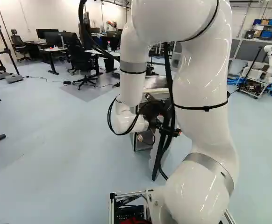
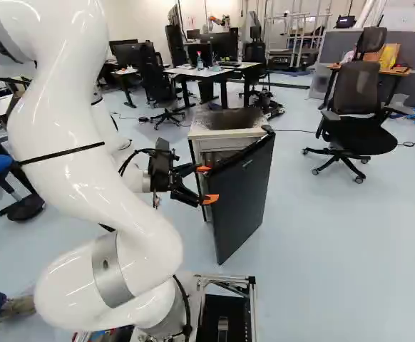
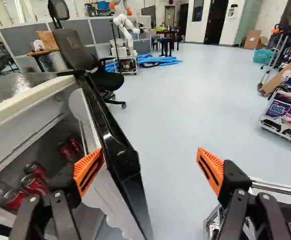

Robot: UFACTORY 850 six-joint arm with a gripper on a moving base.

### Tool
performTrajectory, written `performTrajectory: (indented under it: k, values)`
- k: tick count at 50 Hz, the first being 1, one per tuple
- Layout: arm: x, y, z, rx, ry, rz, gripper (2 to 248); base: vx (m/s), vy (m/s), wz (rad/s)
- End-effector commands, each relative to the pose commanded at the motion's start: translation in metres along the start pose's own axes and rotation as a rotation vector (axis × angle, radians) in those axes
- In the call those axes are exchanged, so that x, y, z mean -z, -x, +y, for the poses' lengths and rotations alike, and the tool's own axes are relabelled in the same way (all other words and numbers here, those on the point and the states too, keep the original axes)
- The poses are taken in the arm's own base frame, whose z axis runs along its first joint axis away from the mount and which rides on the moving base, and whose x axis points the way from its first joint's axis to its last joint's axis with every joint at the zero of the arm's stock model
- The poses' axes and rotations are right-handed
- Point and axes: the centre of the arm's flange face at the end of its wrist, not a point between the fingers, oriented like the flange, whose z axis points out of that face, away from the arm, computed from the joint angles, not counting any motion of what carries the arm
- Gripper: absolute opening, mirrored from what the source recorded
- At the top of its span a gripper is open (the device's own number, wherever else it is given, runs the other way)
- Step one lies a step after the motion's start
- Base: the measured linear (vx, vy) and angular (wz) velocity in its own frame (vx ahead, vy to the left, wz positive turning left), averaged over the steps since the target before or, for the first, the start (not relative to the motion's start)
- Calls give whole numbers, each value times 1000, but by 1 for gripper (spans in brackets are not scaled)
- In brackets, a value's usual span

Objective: Grab a drink from the fridge

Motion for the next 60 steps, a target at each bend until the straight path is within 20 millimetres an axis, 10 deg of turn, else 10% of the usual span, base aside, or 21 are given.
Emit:
performTrajectory:
  k: [34, 60]
  values:
    - [-26, -7, 40, -6, 200, 34, 247, 0, 0, 0]
    - [-61, -24, 26, -118, 400, 41, 247, 0, 0, 0]
